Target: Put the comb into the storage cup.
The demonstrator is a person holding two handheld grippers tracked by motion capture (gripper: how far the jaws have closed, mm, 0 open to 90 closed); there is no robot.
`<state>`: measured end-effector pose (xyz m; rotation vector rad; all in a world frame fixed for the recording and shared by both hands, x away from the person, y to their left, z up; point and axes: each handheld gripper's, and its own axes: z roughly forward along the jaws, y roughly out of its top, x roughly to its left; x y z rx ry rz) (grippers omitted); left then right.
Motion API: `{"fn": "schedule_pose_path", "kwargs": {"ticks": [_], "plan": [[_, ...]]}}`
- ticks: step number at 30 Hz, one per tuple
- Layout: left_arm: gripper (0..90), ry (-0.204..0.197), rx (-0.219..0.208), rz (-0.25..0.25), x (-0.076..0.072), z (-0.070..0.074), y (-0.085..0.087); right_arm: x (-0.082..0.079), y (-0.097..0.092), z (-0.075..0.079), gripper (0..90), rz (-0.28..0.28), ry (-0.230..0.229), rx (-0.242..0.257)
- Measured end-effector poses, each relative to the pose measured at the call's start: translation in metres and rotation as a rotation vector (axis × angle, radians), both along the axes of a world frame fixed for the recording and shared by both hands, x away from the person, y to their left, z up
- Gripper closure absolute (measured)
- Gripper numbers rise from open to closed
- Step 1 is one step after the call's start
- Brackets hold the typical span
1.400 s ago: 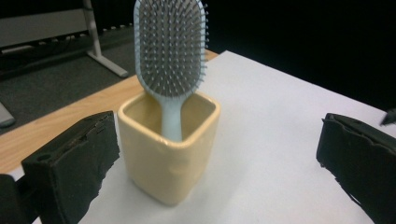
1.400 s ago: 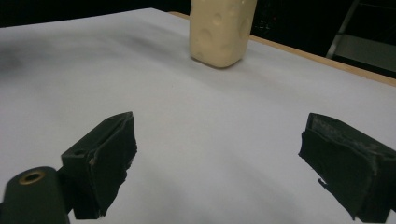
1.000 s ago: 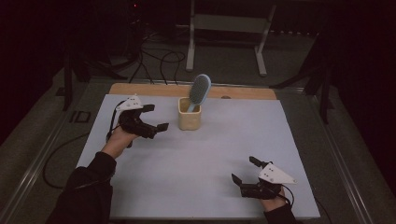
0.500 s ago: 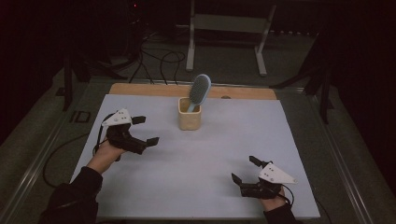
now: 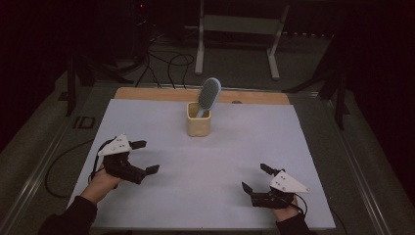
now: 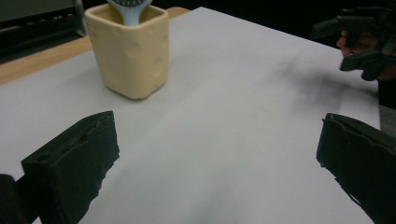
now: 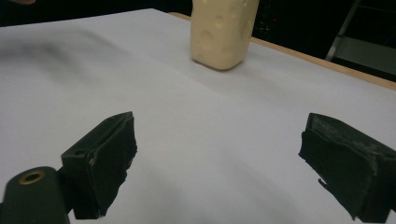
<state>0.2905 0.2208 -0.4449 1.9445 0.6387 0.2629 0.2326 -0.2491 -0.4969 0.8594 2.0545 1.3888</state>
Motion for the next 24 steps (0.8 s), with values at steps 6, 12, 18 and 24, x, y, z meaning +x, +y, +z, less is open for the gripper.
{"fn": "schedule_pose_path", "kwargs": {"ticks": [6,12,18,24], "plan": [[0.0,-0.003,0.01,0.01,-0.016,-0.01,0.007,0.0,0.0,0.0,9.9,0.0,0.0,-0.001],[0.0,0.008,0.016,0.024,-0.035,-0.024,0.014,0.0,0.0,0.0,10.0,0.001,0.001,-0.002],[0.0,0.009,0.031,0.048,-0.051,-0.034,0.022,0.0,0.0,0.0,9.9,0.0,0.004,-0.002],[0.0,0.021,0.02,0.089,-0.065,-0.042,0.035,0.0,0.001,-0.001,10.0,0.003,0.004,-0.006]]}}
